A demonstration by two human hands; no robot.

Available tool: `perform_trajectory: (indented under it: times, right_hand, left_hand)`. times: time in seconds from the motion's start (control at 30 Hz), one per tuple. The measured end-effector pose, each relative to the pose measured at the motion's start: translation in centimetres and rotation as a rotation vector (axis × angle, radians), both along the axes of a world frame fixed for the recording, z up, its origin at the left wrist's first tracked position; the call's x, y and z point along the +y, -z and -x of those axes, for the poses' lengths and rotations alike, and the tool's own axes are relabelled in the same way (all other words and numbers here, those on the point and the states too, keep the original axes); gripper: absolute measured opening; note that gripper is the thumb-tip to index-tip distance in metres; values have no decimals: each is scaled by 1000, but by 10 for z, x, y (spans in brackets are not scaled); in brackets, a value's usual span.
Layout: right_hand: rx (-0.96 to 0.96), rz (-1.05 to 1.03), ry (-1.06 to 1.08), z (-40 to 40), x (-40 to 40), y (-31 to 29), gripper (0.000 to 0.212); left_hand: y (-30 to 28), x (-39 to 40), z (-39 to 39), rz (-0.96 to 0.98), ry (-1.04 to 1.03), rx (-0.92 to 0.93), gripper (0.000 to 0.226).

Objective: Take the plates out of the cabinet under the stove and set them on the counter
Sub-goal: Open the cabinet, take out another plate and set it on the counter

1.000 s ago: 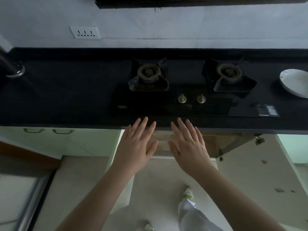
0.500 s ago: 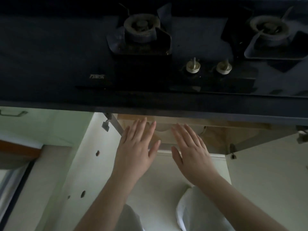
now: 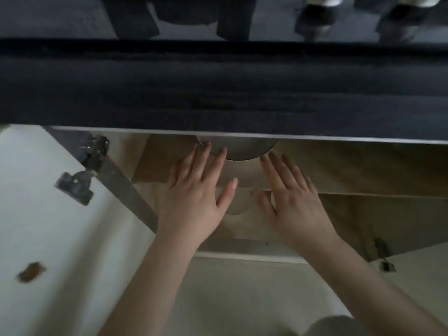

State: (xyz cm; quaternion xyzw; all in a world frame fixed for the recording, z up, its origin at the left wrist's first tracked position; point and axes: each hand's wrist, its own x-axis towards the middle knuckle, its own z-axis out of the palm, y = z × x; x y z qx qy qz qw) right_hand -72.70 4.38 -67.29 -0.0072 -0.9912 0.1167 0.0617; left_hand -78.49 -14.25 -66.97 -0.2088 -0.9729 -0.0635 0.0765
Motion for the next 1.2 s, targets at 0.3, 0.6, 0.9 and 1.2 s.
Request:
perform_trajectory:
  times: [0.3,0.6,0.9,1.2]
  right_hand:
    - [185,-83,70,39,19,37,60]
    - [294,-84,81,103,20,31,58]
    - [165,-133,288,145,43,23,57]
    - [-61,634,408,156,56,20,28]
  left_hand:
    - [42,6,39,-169,-3,126,64]
    - [45,8,109,-355,-63,-65,55]
    - [50,23,161,-814,-245,-147,50]
    - [47,17,173,-916,-331,-406,16]
